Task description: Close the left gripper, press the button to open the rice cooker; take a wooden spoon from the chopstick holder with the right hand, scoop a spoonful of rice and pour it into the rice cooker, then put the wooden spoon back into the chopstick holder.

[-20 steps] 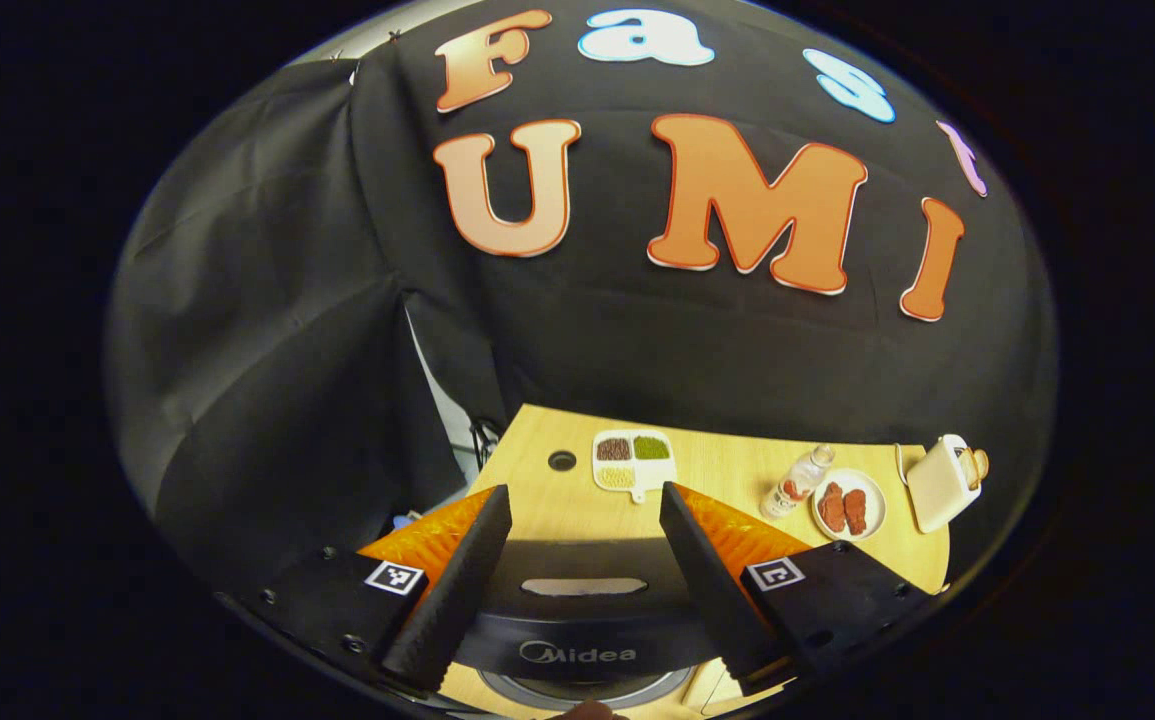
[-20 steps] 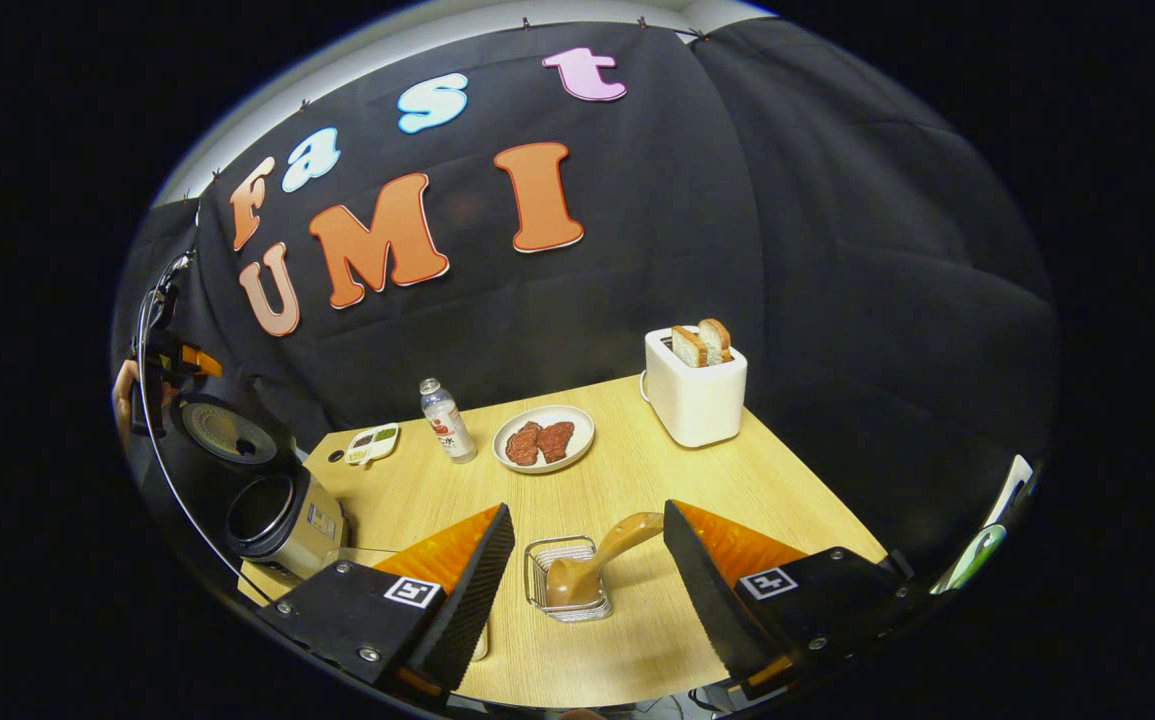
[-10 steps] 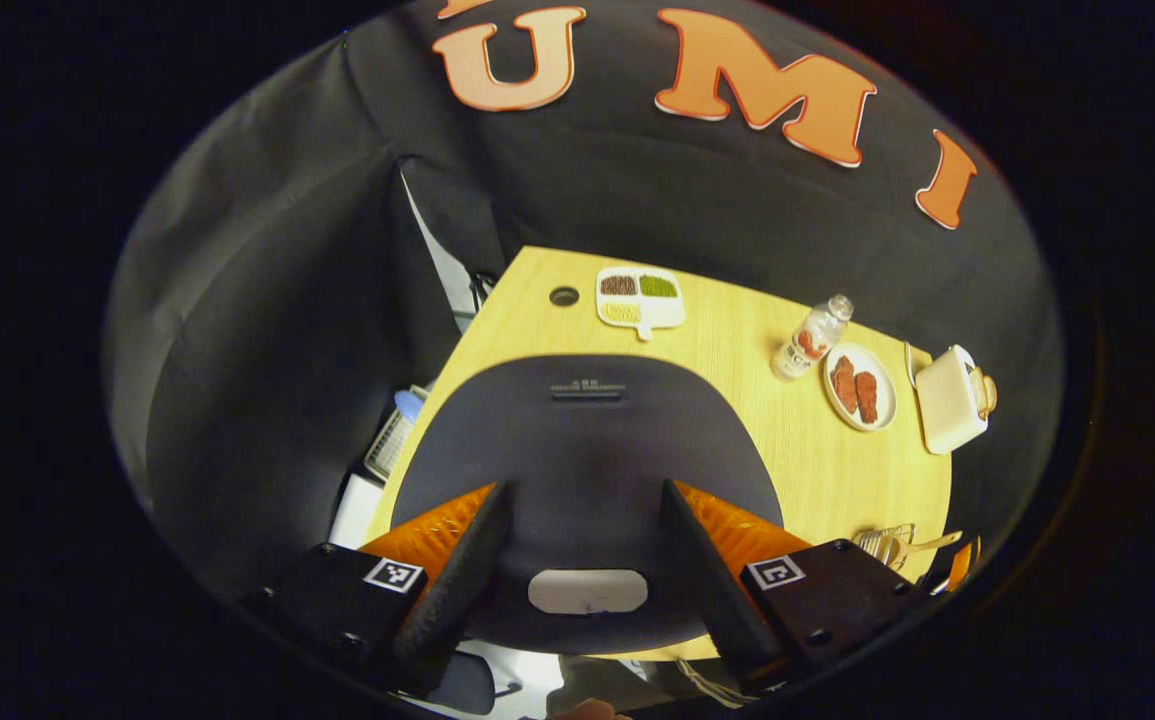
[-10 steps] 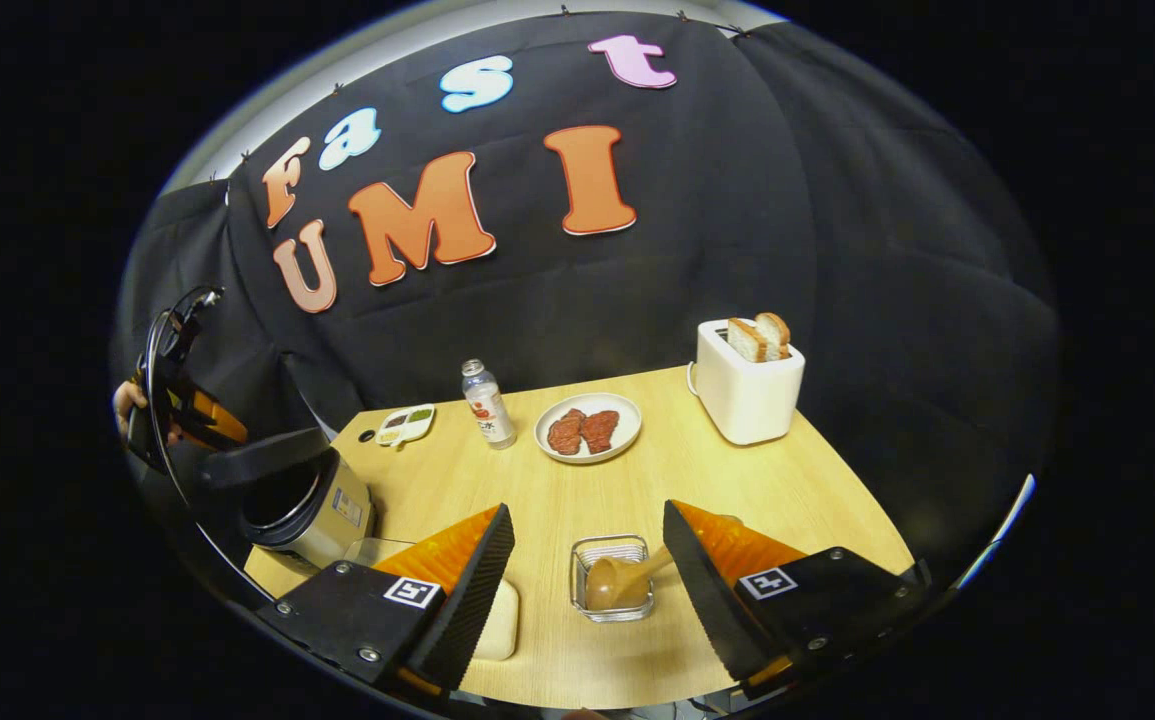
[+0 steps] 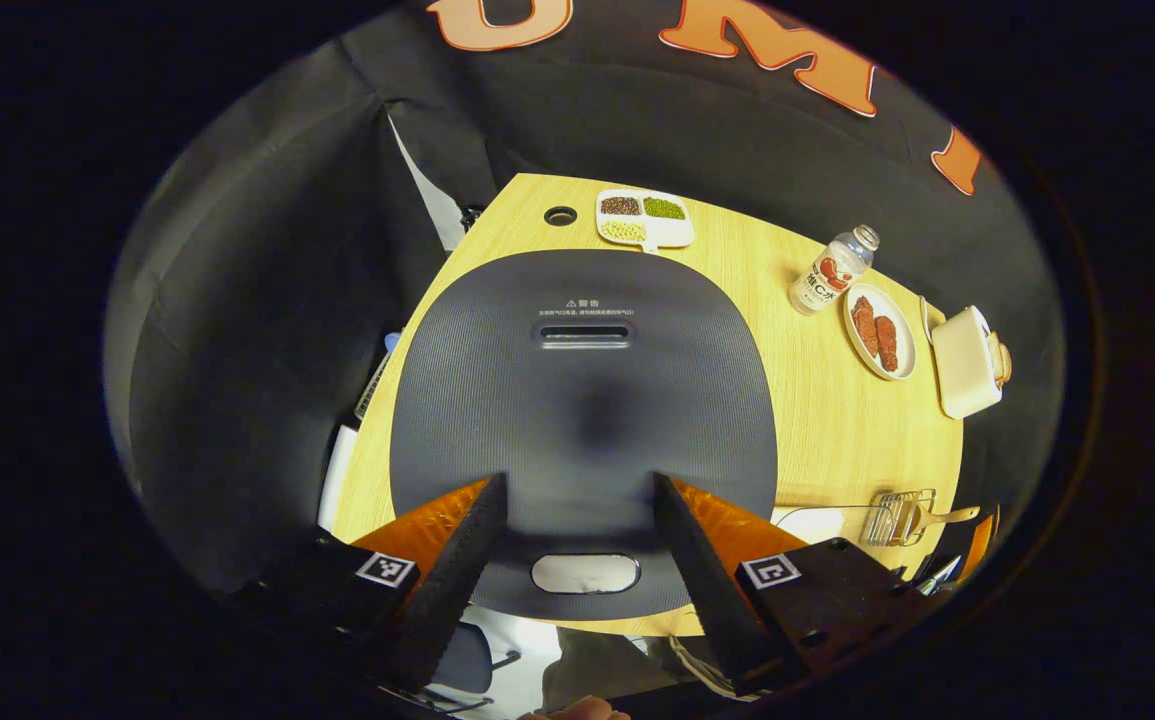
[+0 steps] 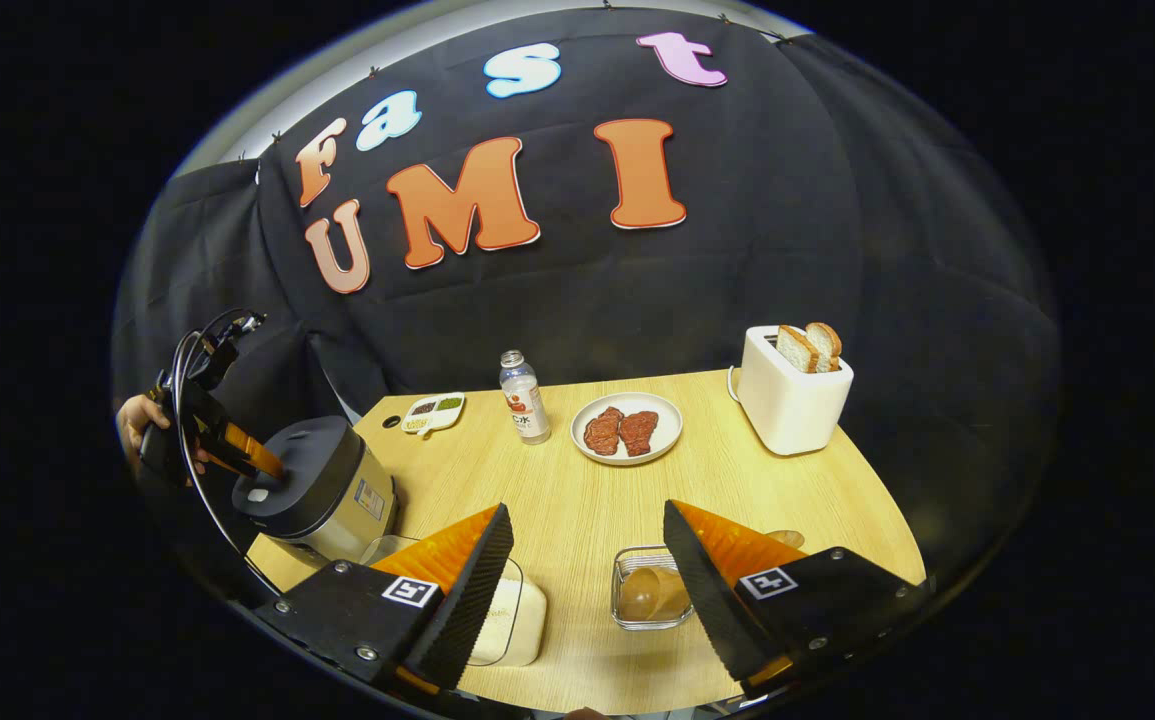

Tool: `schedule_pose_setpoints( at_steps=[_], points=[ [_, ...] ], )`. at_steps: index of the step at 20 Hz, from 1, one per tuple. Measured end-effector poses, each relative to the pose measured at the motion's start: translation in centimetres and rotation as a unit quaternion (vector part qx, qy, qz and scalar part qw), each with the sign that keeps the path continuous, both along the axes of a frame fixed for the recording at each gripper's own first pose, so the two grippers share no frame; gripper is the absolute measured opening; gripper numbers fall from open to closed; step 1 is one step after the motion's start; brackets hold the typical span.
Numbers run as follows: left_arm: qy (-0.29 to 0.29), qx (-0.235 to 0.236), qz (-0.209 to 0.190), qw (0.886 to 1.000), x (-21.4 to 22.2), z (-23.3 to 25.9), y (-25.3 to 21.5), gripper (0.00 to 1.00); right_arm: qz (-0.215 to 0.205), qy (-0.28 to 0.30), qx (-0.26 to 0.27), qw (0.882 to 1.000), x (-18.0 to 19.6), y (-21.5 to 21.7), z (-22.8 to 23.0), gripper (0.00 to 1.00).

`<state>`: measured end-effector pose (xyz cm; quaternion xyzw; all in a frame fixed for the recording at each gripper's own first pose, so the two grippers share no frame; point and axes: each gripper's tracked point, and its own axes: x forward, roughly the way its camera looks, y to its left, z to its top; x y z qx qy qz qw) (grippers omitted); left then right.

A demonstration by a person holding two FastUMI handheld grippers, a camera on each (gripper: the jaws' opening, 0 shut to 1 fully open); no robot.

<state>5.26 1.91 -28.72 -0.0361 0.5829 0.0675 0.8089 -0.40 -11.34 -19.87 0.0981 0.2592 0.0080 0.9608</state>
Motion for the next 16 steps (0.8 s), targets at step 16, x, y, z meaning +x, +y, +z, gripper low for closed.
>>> schedule_pose_setpoints(
  at_steps=[16],
  points=[
    [-0.429,0.094,-0.068,0.896,1.8,18.6,-3.2,1.0,0.043,-0.135,-0.049,0.989,3.1,6.4,10.1,0.94]
  ],
)
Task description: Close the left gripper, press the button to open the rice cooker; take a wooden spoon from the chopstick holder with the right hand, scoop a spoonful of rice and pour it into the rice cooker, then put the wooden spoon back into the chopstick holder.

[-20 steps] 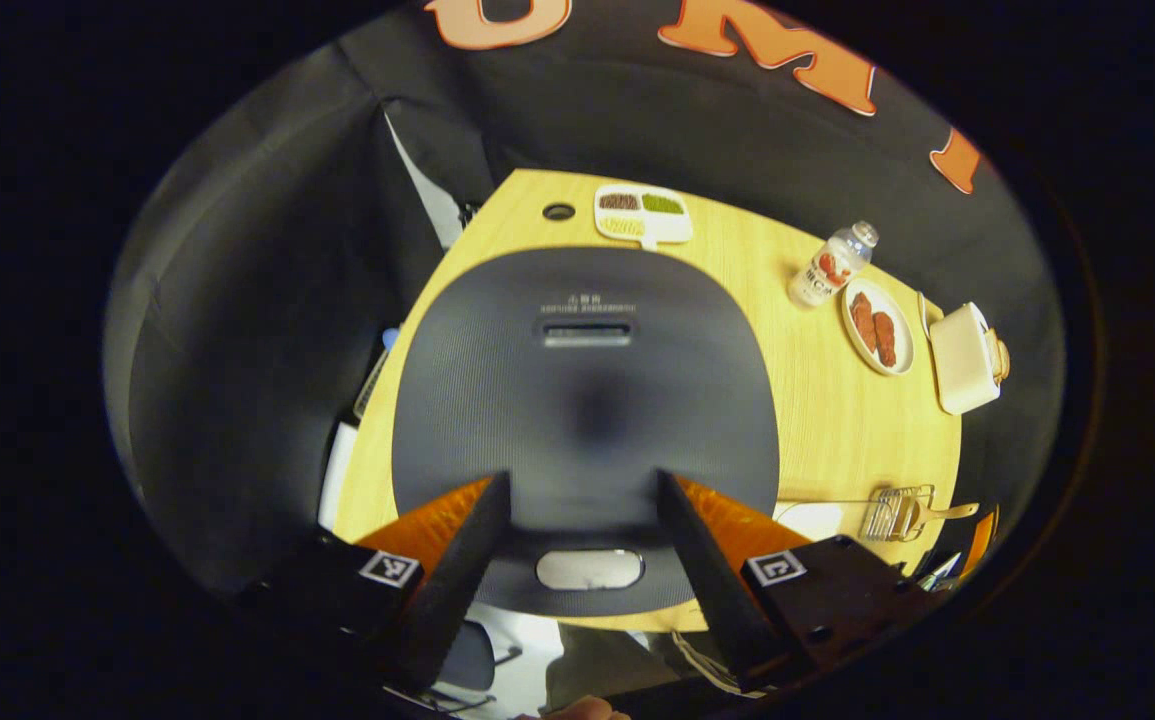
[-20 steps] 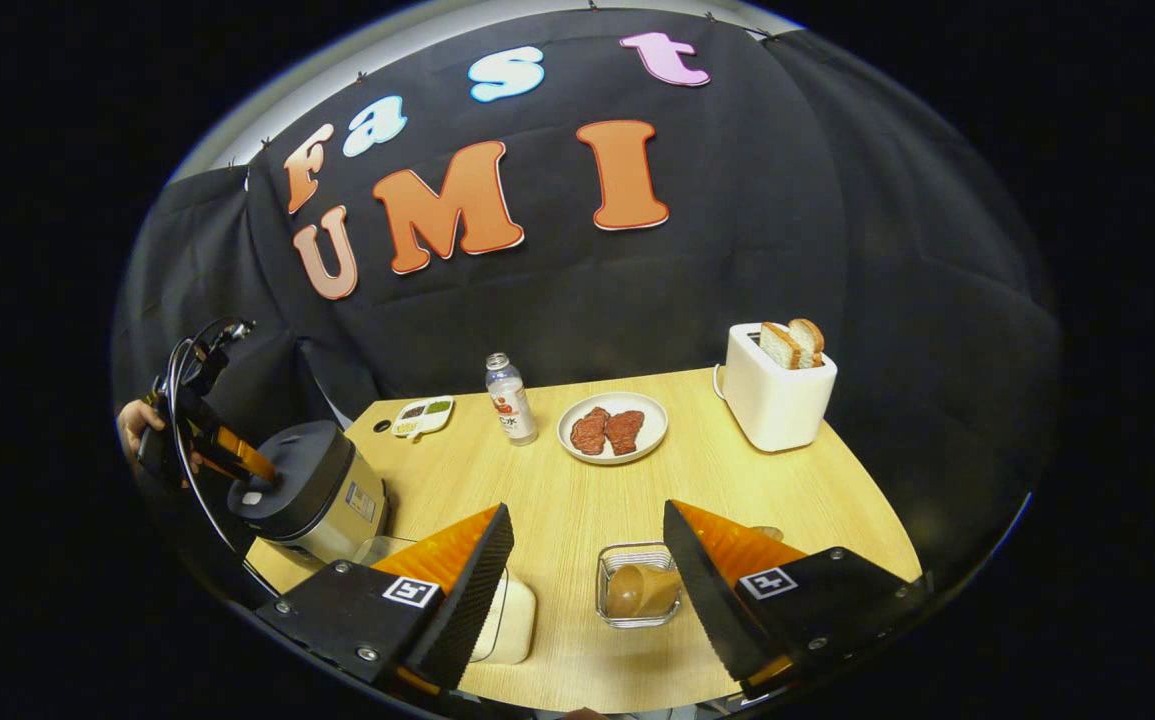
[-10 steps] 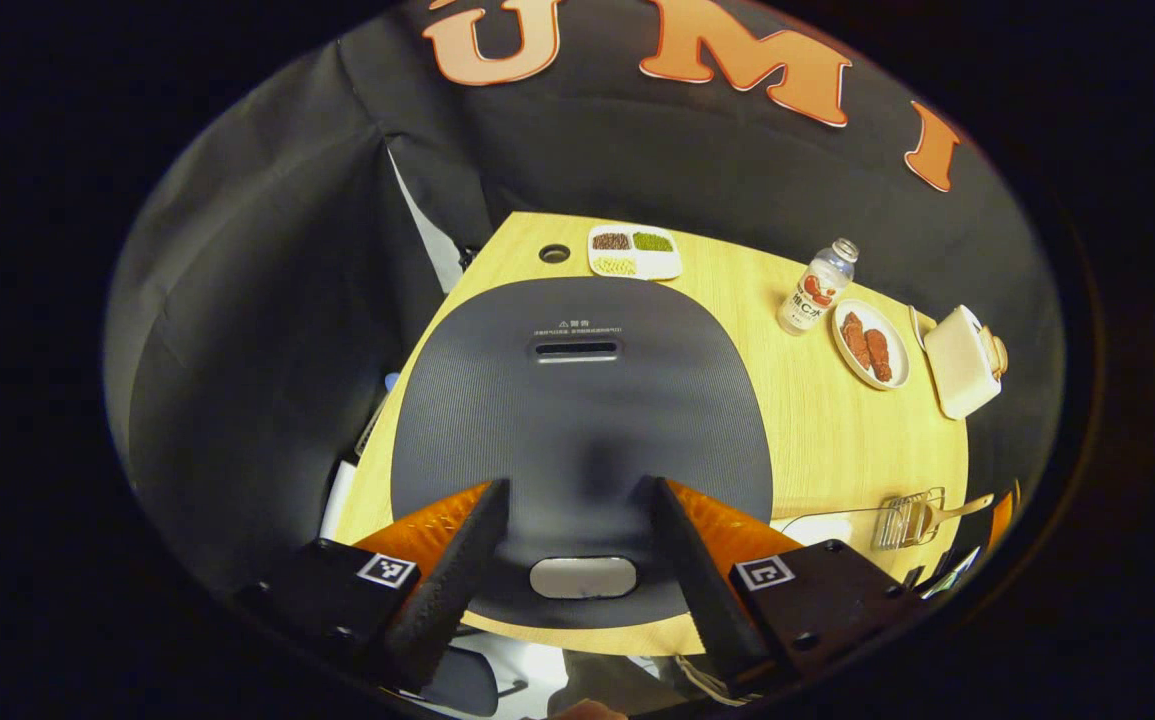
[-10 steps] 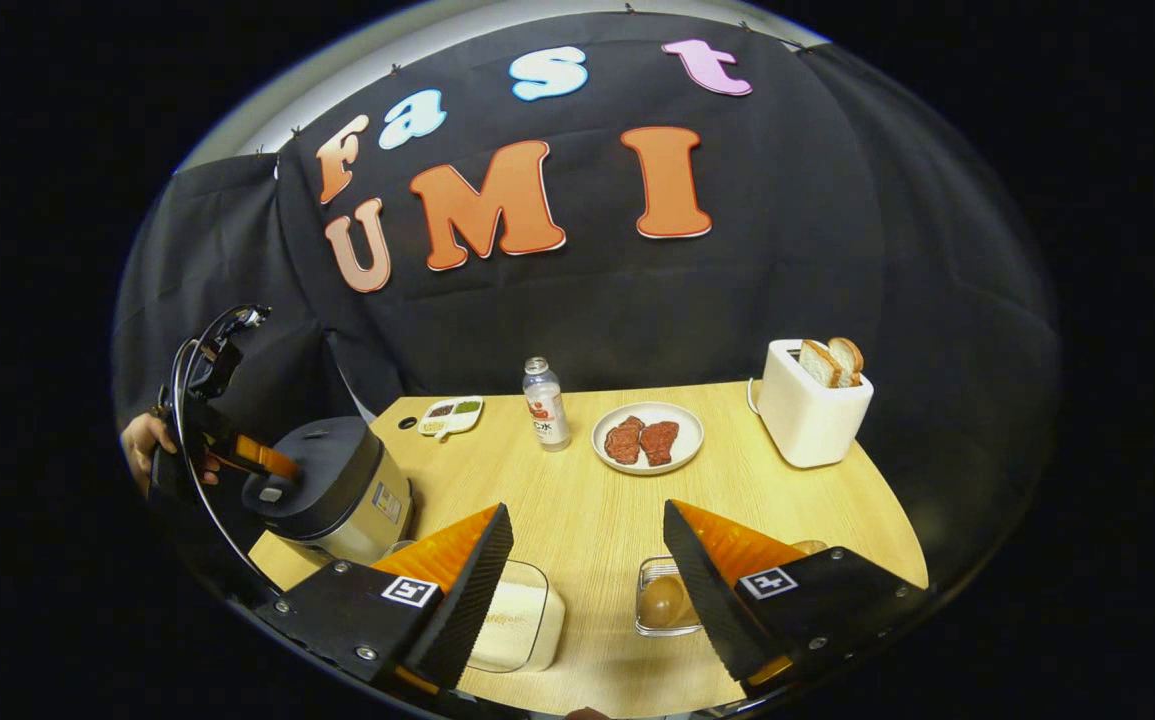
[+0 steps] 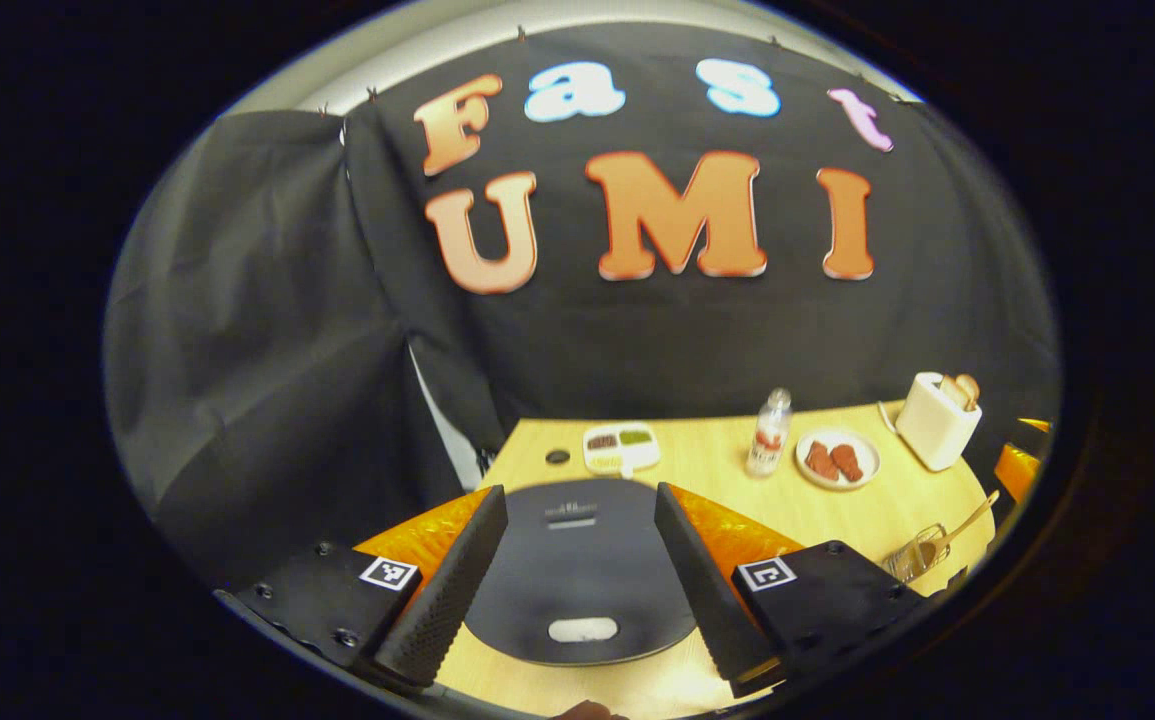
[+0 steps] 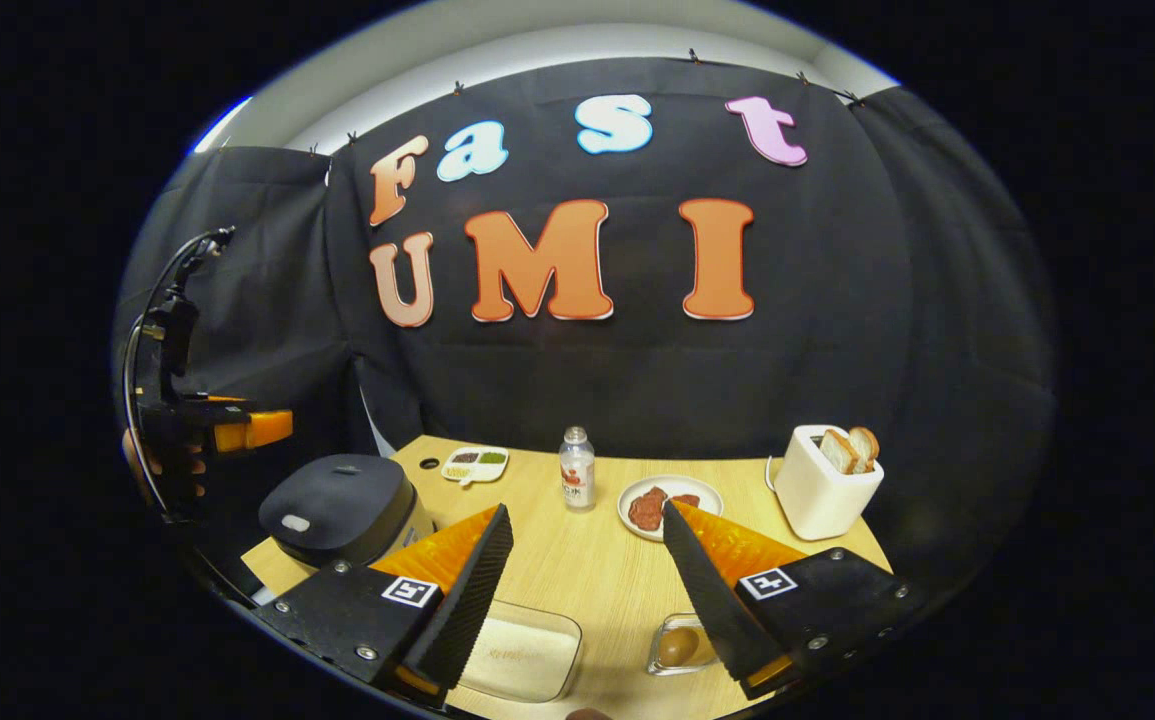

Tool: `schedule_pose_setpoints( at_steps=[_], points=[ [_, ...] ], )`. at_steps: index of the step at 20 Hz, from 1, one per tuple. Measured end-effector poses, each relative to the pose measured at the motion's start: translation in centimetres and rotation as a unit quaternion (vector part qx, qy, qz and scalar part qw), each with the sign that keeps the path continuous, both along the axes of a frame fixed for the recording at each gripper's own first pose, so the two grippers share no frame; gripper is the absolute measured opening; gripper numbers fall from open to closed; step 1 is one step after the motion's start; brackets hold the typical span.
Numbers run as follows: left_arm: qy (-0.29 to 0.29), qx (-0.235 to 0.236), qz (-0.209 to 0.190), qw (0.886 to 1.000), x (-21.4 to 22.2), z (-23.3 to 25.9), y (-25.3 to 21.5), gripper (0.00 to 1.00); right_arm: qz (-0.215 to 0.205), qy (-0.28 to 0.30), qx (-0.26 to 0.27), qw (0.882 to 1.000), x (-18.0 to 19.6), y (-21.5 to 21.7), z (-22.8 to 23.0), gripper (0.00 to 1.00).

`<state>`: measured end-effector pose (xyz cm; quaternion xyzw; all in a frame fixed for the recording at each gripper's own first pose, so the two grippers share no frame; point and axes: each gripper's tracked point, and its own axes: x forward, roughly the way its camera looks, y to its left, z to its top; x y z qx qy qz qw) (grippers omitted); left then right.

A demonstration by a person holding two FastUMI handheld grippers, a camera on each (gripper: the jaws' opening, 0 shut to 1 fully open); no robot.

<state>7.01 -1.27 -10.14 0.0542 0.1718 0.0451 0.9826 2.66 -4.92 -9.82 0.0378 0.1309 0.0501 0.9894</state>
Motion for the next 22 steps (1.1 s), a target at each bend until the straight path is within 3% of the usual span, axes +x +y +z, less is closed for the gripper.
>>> schedule_pose_setpoints(
  at_steps=[5,9,22],
  points=[
    [-0.117,-0.014,-0.033,0.993,-2.9,6.2,-2.6,1.0,0.028,-0.072,-0.038,0.996,0.7,3.4,3.5,0.94],
    [-0.167,-0.019,-0.036,0.985,-5.8,8.0,-2.4,1.0,0.051,-0.078,-0.052,0.994,0.6,6.2,3.0,0.95],
    [-0.203,-0.011,-0.015,0.979,-8.1,9.6,0.3,1.0,0.031,-0.143,-0.016,0.989,1.6,6.4,8.5,1.0]
  ],
)
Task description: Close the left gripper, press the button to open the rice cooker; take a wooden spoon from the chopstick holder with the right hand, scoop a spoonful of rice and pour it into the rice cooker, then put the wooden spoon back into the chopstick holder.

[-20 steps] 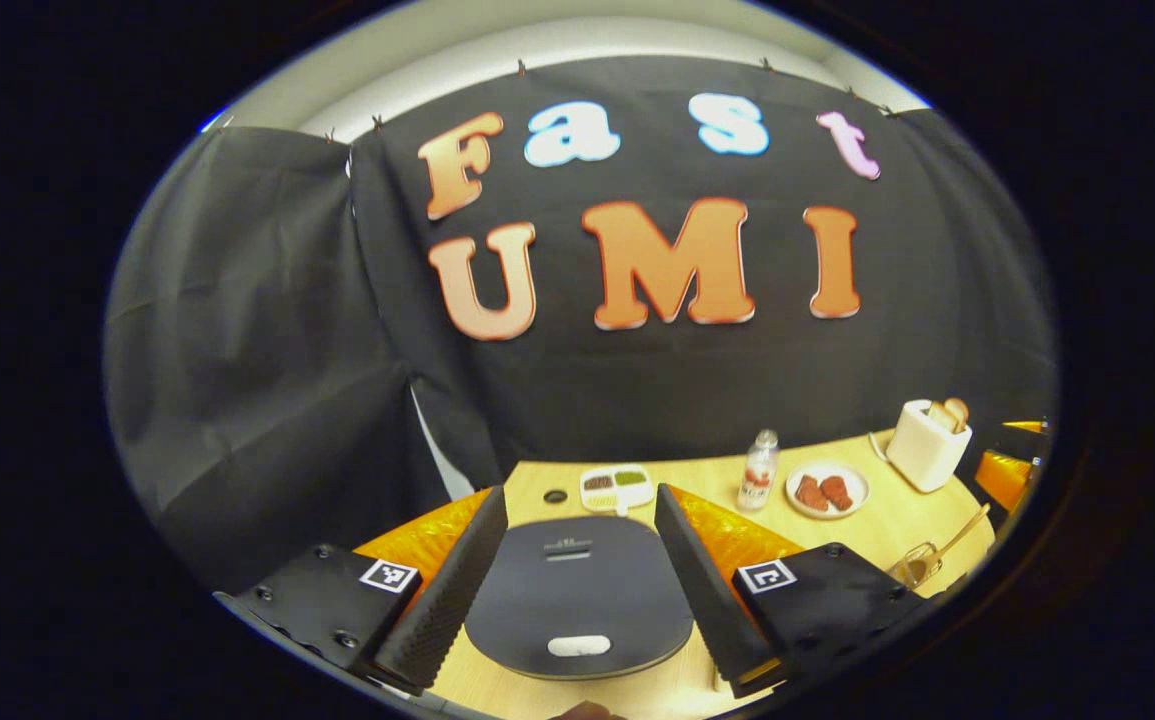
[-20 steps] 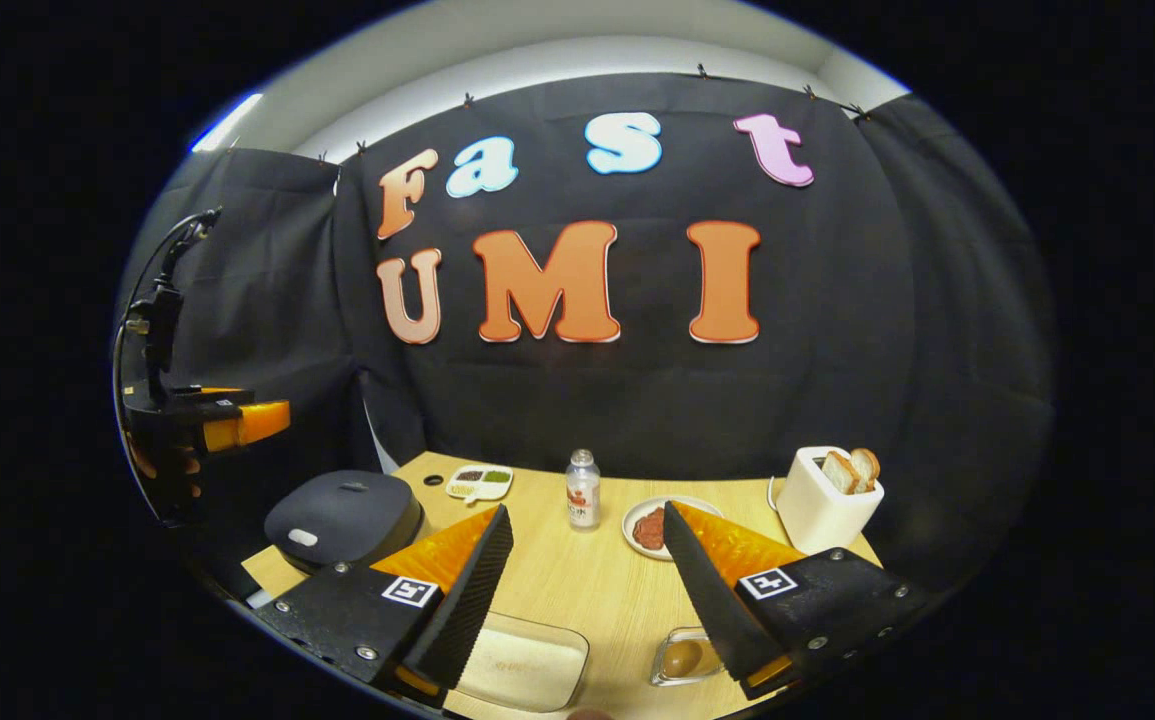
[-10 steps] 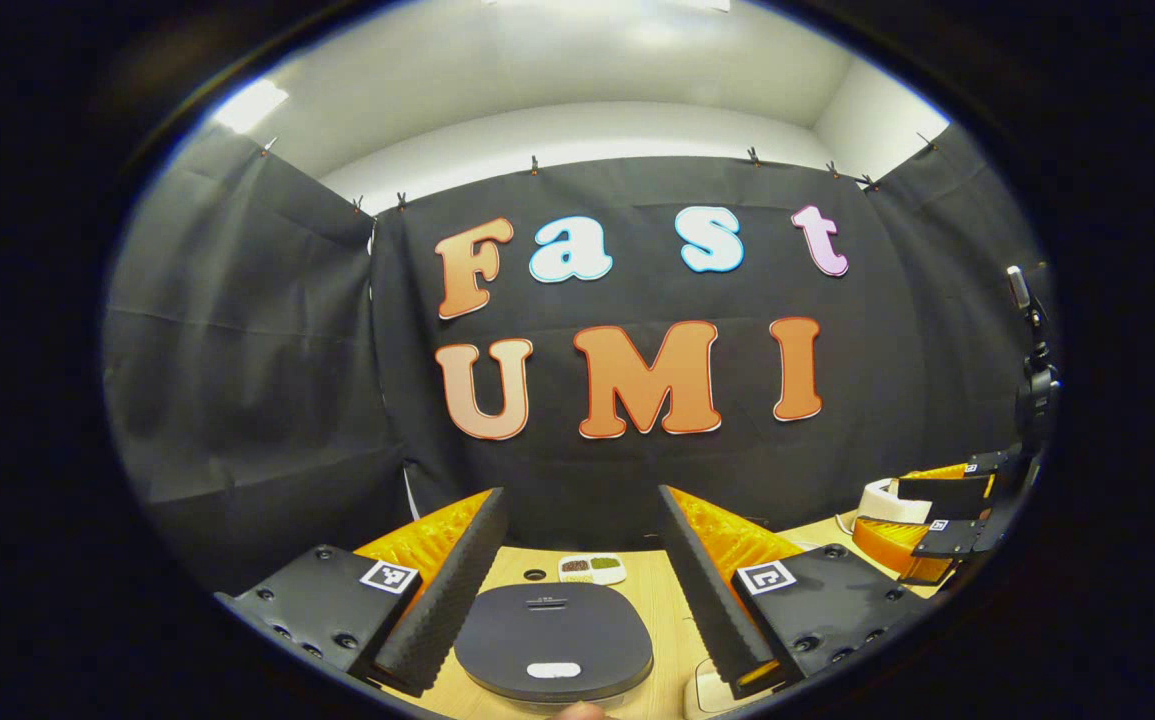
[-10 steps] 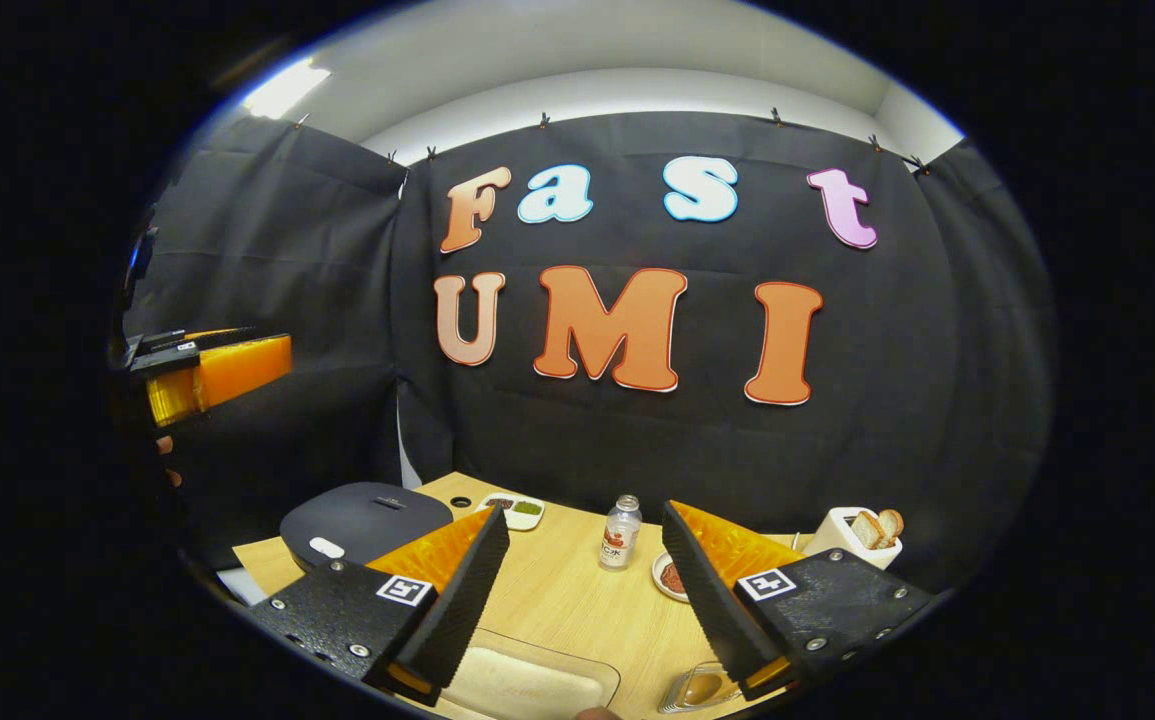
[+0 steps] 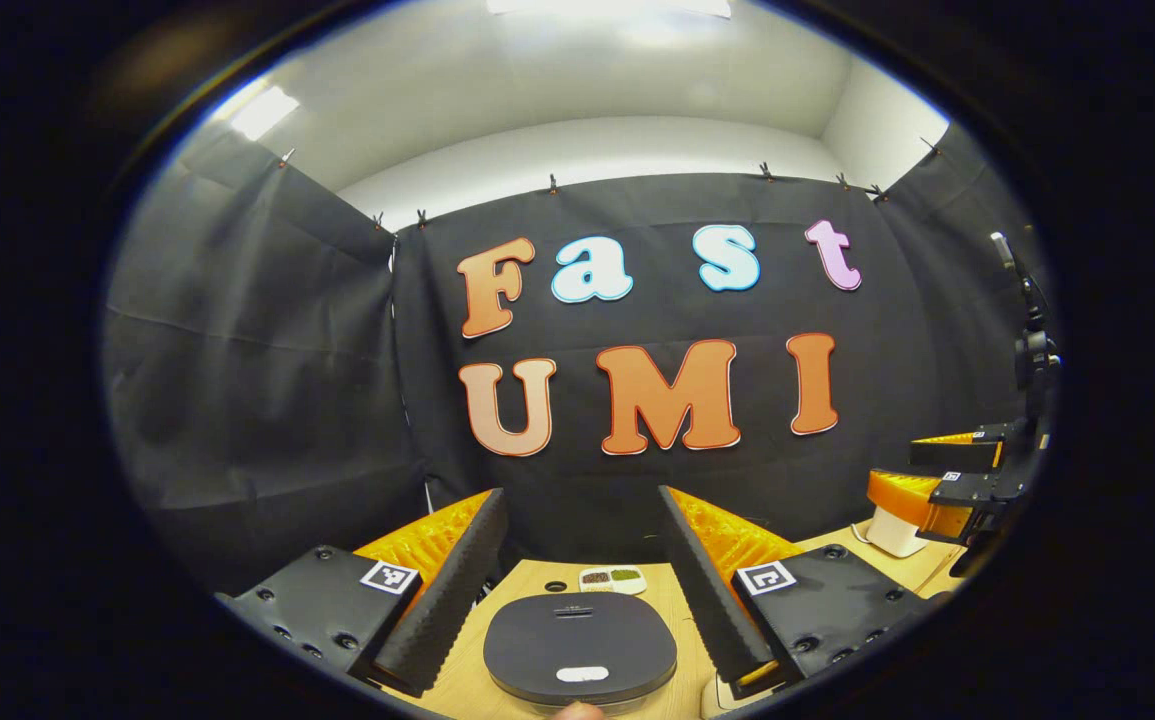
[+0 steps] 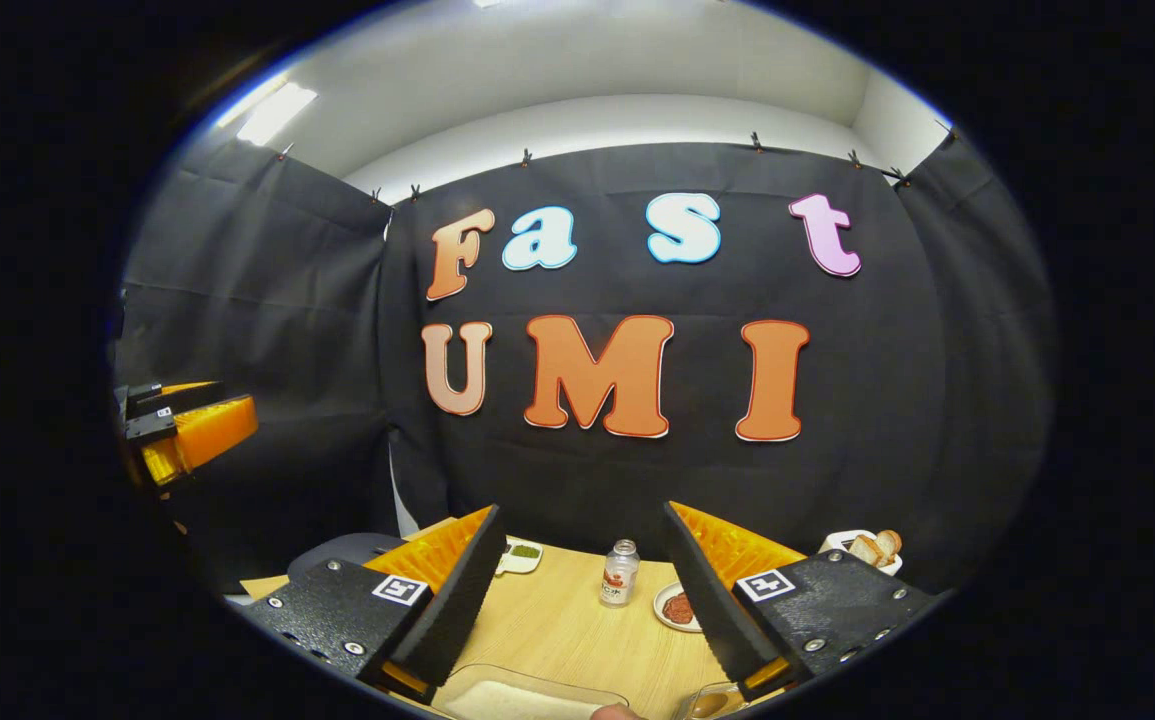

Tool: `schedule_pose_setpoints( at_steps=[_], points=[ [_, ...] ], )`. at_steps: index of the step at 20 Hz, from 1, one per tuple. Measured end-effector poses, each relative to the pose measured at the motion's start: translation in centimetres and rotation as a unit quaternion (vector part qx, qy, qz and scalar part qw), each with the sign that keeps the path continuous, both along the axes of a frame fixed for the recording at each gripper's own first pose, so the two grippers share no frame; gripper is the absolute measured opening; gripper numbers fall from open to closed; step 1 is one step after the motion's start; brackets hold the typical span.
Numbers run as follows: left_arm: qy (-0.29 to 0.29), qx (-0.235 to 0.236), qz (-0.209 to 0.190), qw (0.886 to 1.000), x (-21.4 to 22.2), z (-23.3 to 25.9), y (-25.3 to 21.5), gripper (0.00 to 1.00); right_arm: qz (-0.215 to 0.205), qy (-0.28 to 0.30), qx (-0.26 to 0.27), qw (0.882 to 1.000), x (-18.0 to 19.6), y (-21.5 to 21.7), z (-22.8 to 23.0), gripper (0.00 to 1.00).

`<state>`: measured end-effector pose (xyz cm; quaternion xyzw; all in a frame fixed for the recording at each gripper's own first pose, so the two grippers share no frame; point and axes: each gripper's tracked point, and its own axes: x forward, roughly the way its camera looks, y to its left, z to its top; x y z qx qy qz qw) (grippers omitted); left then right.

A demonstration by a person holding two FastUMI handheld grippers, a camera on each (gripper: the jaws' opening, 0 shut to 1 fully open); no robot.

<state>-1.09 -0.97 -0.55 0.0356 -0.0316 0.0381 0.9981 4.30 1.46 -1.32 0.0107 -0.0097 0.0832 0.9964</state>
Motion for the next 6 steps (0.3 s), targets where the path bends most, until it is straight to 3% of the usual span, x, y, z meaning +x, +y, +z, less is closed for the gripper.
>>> schedule_pose_setpoints(
  at_steps=[3,6],
  points=[
    [0.003,-0.002,-0.002,1.0,-0.04,-0.08,0.04,1.0,-0.004,-0.005,-0.003,1.0,-0.17,-0.28,0.17,0.96],
    [0.004,-0.007,-0.008,1.0,0.07,0.01,-0.14,1.0,0.0,-0.017,-0.004,1.0,-0.62,-0.24,0.86,1.0]
  ],
)
